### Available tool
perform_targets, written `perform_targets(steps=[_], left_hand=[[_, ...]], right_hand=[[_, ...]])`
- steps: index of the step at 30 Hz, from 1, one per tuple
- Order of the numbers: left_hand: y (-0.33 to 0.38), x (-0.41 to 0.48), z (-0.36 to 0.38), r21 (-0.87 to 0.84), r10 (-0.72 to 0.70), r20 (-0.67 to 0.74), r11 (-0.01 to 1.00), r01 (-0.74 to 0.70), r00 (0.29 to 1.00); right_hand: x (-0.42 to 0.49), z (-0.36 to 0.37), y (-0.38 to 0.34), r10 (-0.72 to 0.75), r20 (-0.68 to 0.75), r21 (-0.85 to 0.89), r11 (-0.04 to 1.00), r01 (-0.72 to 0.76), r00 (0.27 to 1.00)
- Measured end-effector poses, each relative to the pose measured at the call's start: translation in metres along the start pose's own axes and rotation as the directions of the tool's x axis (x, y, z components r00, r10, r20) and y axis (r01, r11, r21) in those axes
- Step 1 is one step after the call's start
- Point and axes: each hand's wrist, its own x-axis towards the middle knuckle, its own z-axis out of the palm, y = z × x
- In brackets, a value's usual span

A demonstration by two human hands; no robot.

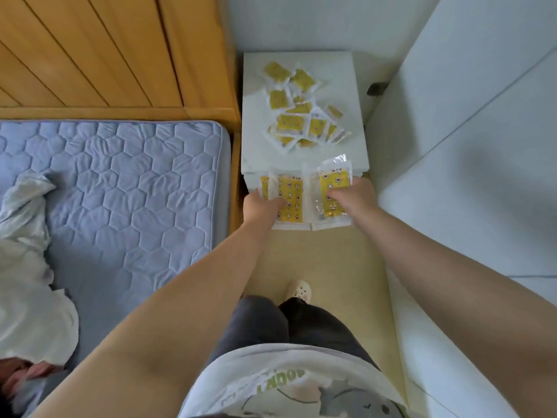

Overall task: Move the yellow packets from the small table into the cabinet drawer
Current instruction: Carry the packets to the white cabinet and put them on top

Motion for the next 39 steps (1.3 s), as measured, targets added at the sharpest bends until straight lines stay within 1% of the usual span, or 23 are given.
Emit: perform_targets(steps=[2, 5, 9, 12, 15, 20, 22, 25, 26, 27, 28, 29, 30, 31, 32, 33, 34, 35, 37, 39], left_hand=[[0.022, 0.030, 0.014, -0.002, -0.028, -0.001, 1.000, 0.028, 1.000], [0.055, 0.079, 0.032, -0.012, -0.045, 0.009, 0.999, 0.045, 0.999], [0.094, 0.151, 0.055, 0.022, -0.041, -0.004, 0.999, 0.041, 0.999], [0.120, 0.206, 0.071, 0.034, -0.057, 0.004, 0.998, 0.057, 0.998], [0.144, 0.254, 0.084, 0.072, -0.033, 0.006, 0.997, 0.032, 0.999], [0.171, 0.323, 0.106, 0.166, -0.012, -0.022, 0.986, 0.015, 1.000], [0.180, 0.344, 0.116, 0.170, 0.003, -0.023, 0.985, 0.001, 1.000], [0.184, 0.372, 0.128, 0.130, 0.037, -0.037, 0.991, -0.032, 0.999], [0.183, 0.378, 0.132, 0.145, 0.077, -0.042, 0.987, -0.070, 0.996], [0.181, 0.385, 0.135, 0.213, 0.139, -0.055, 0.969, -0.125, 0.989], [0.177, 0.391, 0.137, 0.332, 0.214, -0.069, 0.926, -0.180, 0.974], [0.171, 0.397, 0.138, 0.489, 0.281, -0.063, 0.845, -0.216, 0.958], [0.164, 0.403, 0.140, 0.654, 0.324, -0.036, 0.723, -0.223, 0.945], [0.158, 0.408, 0.141, 0.789, 0.340, 0.007, 0.576, -0.214, 0.940], [0.152, 0.412, 0.141, 0.873, 0.338, 0.067, 0.435, -0.219, 0.939], [0.148, 0.416, 0.142, 0.910, 0.331, 0.128, 0.335, -0.243, 0.935], [0.145, 0.419, 0.142, 0.920, 0.325, 0.174, 0.283, -0.272, 0.929], [0.143, 0.421, 0.142, 0.920, 0.324, 0.201, 0.261, -0.292, 0.924], [0.140, 0.424, 0.142, 0.922, 0.328, 0.213, 0.244, -0.301, 0.920], [0.140, 0.424, 0.142, 0.928, 0.341, 0.203, 0.233, -0.292, 0.918]], right_hand=[[0.038, -0.004, -0.015, -0.048, -0.019, -0.090, 0.995, 0.046, 0.999], [0.094, -0.004, -0.036, -0.145, -0.039, -0.256, 0.958, 0.130, 0.989], [0.172, 0.004, -0.059, -0.223, -0.039, -0.393, 0.900, 0.190, 0.974], [0.230, 0.010, -0.073, -0.253, -0.051, -0.445, 0.872, 0.205, 0.966], [0.284, 0.014, -0.085, -0.298, -0.059, -0.496, 0.837, 0.231, 0.953], [0.357, 0.019, -0.101, -0.288, -0.054, -0.559, 0.802, 0.210, 0.956], [0.381, 0.021, -0.105, -0.308, -0.020, -0.577, 0.780, 0.241, 0.951], [0.413, 0.029, -0.114, -0.368, 0.065, -0.602, 0.727, 0.330, 0.928], [0.424, 0.033, -0.115, -0.379, 0.090, -0.605, 0.714, 0.352, 0.921], [0.435, 0.037, -0.114, -0.374, 0.109, -0.608, 0.708, 0.359, 0.921], [0.444, 0.042, -0.111, -0.357, 0.124, -0.616, 0.704, 0.354, 0.926], [0.453, 0.045, -0.106, -0.332, 0.135, -0.633, 0.696, 0.339, 0.934], [0.460, 0.048, -0.101, -0.316, 0.146, -0.663, 0.672, 0.330, 0.937], [0.465, 0.050, -0.096, -0.315, 0.159, -0.707, 0.626, 0.330, 0.936], [0.469, 0.051, -0.091, -0.326, 0.171, -0.748, 0.571, 0.338, 0.930], [0.471, 0.052, -0.087, -0.349, 0.181, -0.777, 0.523, 0.351, 0.920], [0.473, 0.053, -0.083, -0.365, 0.196, -0.796, 0.483, 0.366, 0.910], [0.474, 0.054, -0.080, -0.375, 0.217, -0.809, 0.447, 0.381, 0.901], [0.476, 0.053, -0.077, -0.386, 0.247, -0.824, 0.399, 0.402, 0.889], [0.477, 0.052, -0.077, -0.407, 0.256, -0.824, 0.382, 0.418, 0.877]])
